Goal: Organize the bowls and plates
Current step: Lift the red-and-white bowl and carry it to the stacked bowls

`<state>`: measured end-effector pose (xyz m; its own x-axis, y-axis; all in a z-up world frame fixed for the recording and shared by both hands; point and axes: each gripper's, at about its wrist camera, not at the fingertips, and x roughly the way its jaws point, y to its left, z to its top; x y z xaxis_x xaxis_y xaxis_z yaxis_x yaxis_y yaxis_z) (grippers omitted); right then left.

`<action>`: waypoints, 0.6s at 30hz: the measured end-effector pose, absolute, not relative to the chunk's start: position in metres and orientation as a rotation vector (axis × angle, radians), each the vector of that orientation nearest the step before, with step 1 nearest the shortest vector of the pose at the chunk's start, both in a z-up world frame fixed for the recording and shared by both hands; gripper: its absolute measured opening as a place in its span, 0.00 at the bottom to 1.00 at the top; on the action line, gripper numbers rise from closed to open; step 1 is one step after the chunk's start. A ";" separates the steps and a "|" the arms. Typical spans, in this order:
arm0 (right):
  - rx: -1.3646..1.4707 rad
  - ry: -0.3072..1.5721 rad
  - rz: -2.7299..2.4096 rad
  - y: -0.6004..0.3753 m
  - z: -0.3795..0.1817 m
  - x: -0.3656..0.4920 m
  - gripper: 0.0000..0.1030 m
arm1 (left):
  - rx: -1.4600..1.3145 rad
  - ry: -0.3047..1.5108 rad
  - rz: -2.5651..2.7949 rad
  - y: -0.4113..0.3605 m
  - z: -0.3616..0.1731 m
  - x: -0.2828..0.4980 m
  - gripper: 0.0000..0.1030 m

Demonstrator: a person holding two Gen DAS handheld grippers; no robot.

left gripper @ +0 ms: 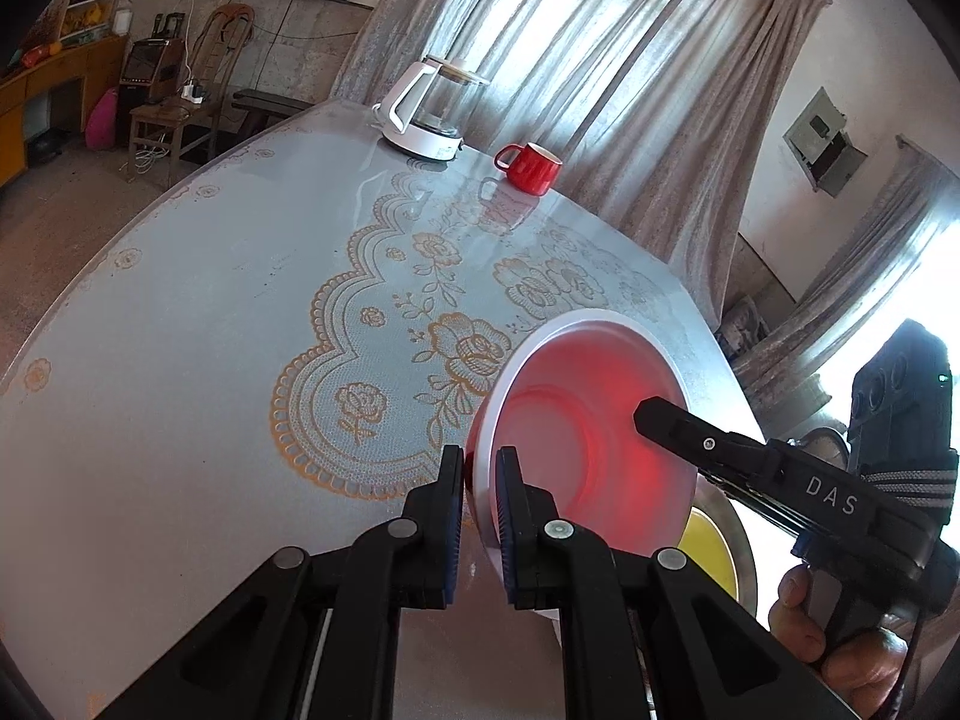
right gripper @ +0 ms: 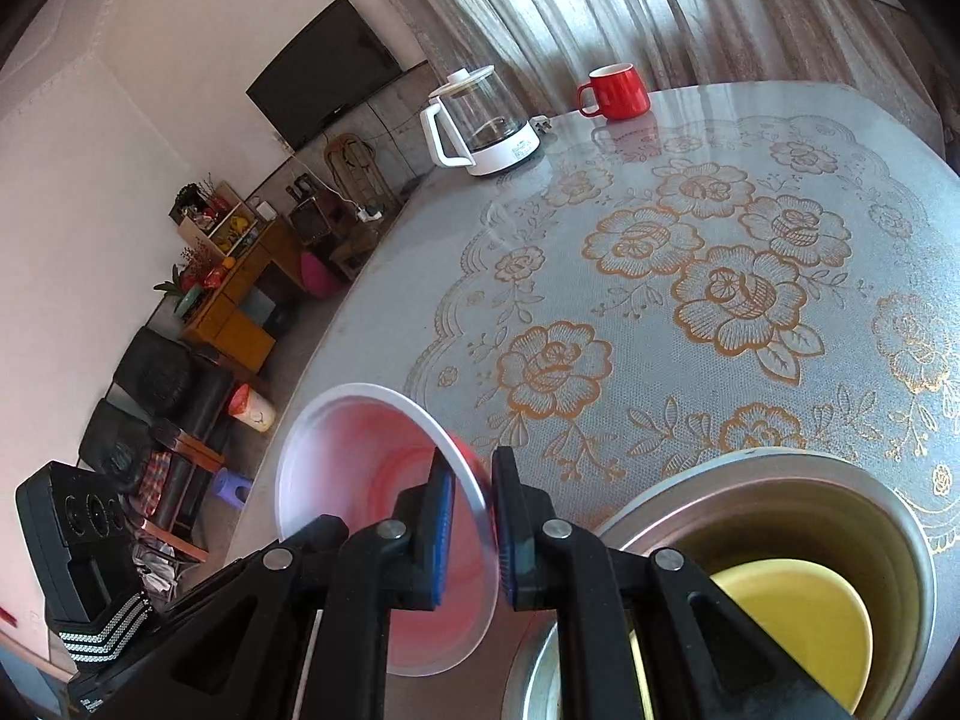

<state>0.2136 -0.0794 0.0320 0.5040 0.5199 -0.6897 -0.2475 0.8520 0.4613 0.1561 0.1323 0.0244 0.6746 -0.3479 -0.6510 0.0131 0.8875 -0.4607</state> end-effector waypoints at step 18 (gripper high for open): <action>0.342 0.841 0.448 -0.130 0.062 0.162 0.11 | -0.396 0.782 -0.348 0.094 0.049 0.129 0.10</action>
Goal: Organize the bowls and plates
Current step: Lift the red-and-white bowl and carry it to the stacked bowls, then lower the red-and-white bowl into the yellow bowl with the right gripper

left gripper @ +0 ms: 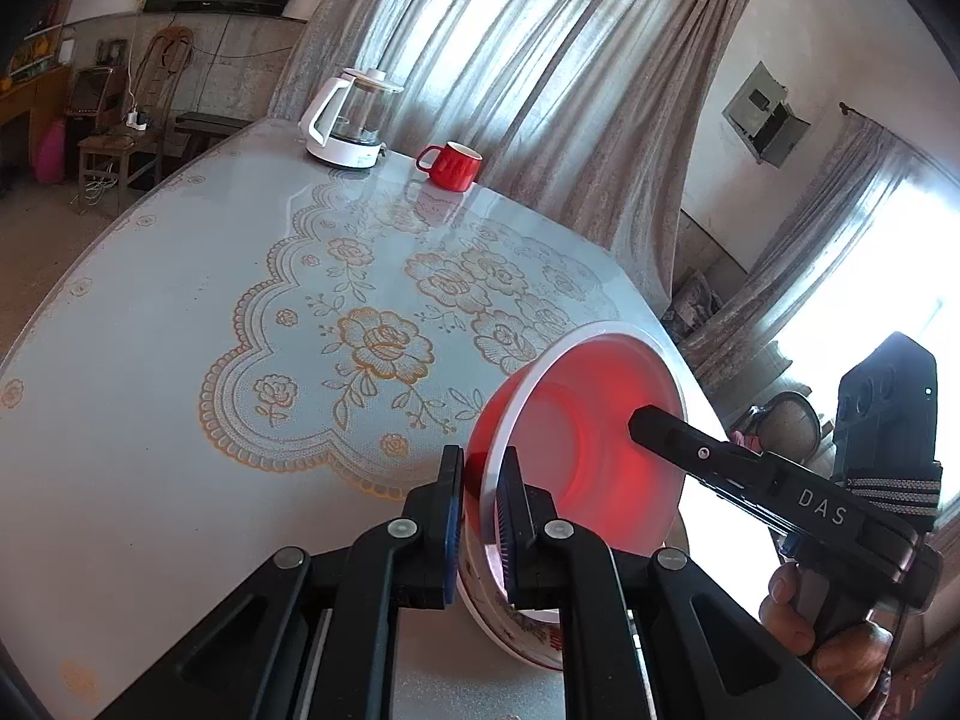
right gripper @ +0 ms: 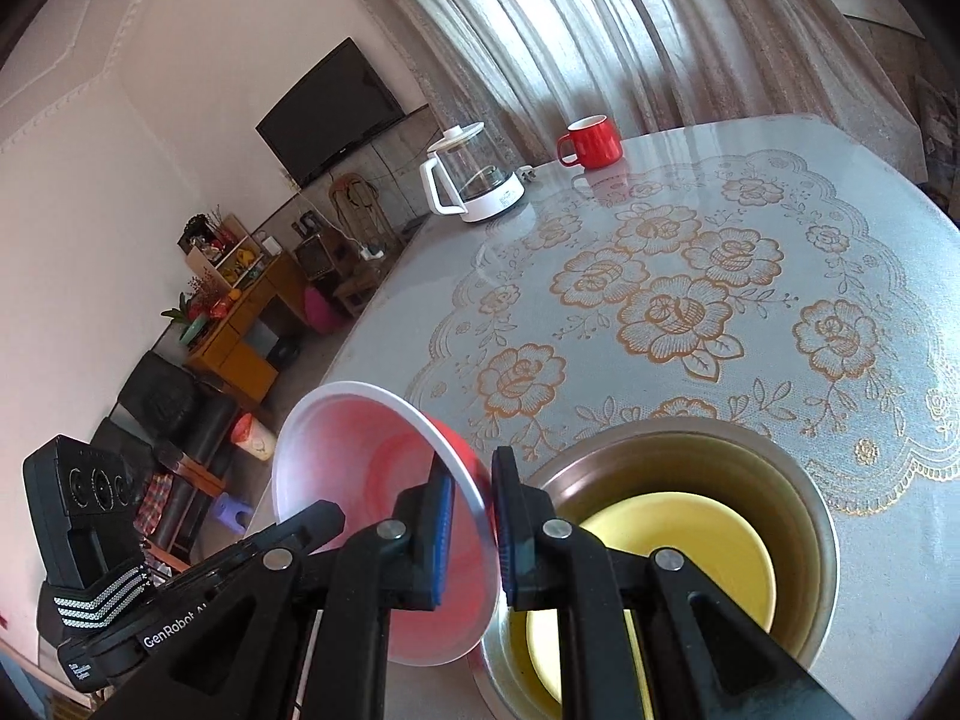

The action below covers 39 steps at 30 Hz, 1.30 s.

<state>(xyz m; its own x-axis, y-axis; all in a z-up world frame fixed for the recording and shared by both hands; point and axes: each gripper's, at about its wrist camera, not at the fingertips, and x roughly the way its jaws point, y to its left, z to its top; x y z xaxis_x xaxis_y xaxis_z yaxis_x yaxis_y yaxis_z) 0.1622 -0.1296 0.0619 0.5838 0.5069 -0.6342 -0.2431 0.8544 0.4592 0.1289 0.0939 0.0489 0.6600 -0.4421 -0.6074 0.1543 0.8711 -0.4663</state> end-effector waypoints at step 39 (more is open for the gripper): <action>0.444 0.931 0.239 -0.221 0.021 0.144 0.14 | -0.232 0.926 -0.477 -0.004 0.018 0.134 0.10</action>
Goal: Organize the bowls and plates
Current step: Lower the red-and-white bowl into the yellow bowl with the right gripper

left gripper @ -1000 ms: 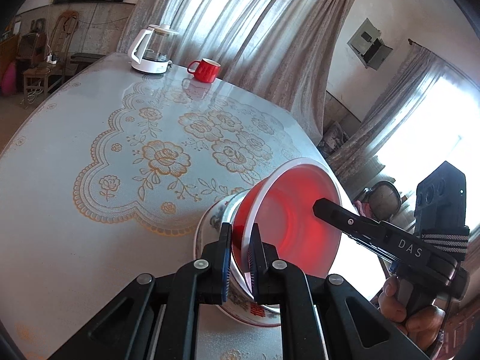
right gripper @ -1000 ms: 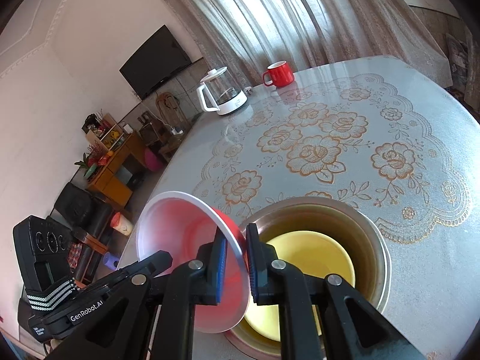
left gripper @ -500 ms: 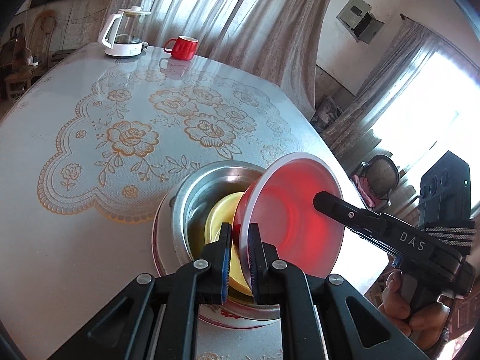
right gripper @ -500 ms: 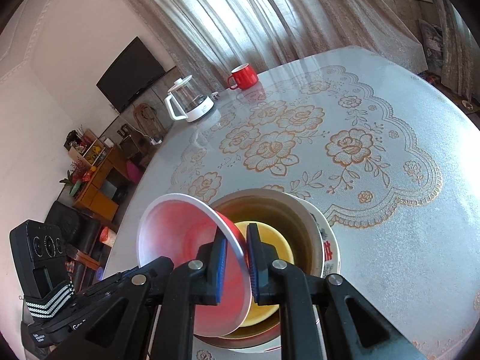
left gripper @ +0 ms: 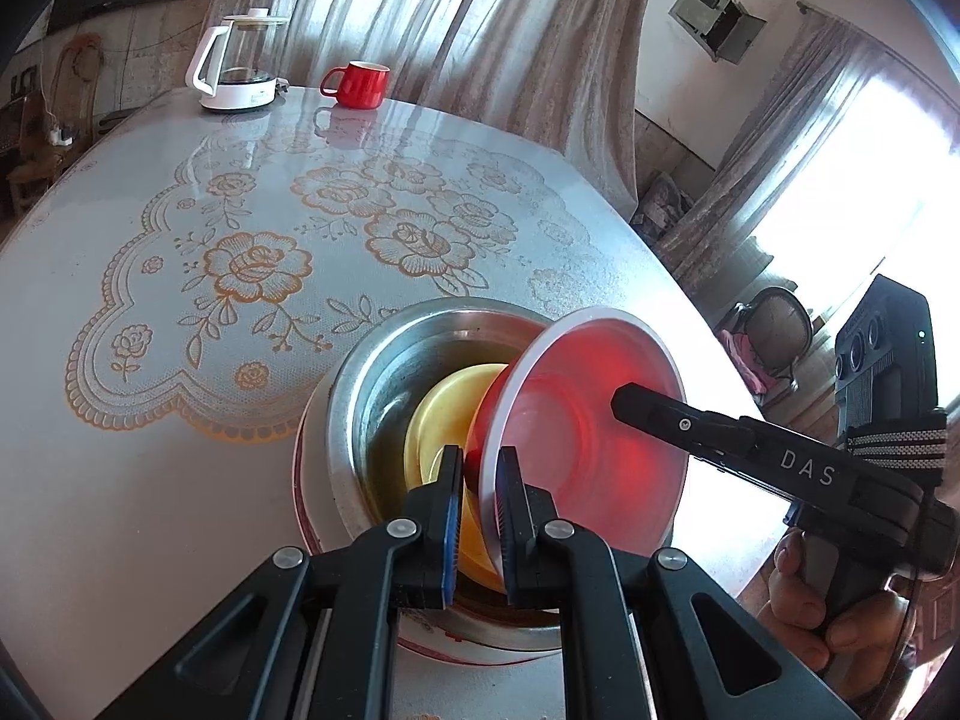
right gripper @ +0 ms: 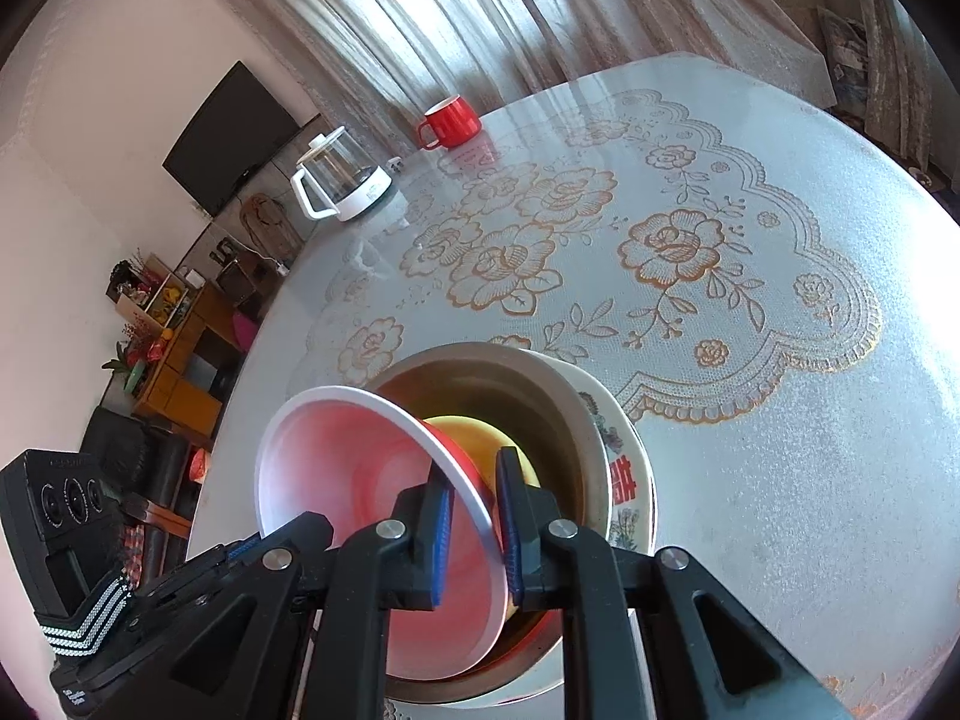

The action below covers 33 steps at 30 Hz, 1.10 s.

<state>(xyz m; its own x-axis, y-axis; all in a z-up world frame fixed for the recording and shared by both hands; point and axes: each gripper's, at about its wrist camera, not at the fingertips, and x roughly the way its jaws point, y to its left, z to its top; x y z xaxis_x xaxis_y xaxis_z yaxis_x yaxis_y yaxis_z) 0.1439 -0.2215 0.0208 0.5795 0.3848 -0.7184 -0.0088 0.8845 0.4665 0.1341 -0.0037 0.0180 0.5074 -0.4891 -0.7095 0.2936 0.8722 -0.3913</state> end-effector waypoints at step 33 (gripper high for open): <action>0.340 0.863 0.202 -0.222 0.030 0.136 0.07 | -0.225 0.955 -0.432 0.005 0.014 0.135 0.14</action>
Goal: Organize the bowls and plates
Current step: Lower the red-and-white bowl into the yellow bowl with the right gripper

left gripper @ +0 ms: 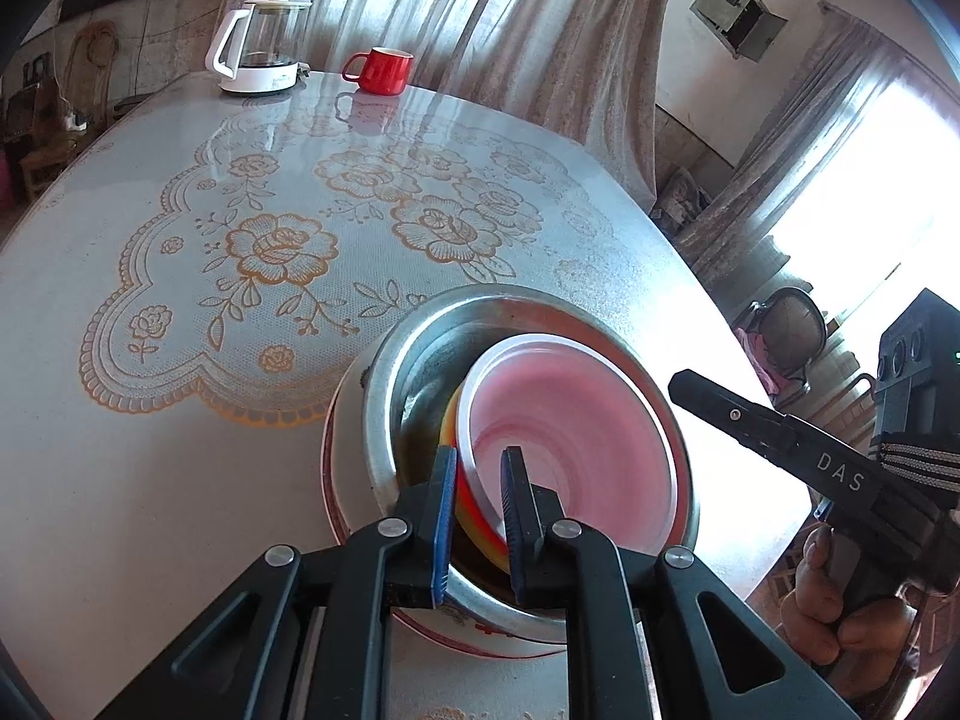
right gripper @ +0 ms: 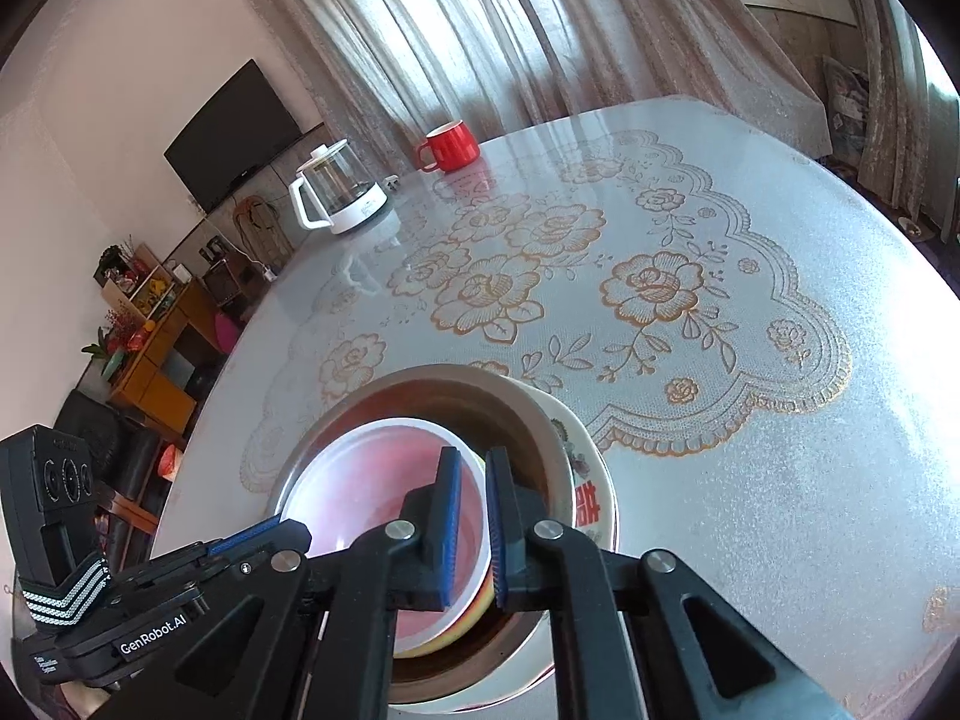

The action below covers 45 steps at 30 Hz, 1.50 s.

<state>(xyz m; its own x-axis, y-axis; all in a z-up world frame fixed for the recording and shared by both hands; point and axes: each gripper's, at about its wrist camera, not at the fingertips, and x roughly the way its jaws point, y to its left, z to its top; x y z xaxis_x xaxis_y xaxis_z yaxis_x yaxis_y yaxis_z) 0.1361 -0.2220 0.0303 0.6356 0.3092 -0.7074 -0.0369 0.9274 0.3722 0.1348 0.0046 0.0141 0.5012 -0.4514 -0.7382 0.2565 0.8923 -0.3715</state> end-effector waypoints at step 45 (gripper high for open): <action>0.201 0.870 0.188 -0.199 0.019 0.128 0.19 | -0.139 0.873 -0.402 0.004 0.011 0.126 0.15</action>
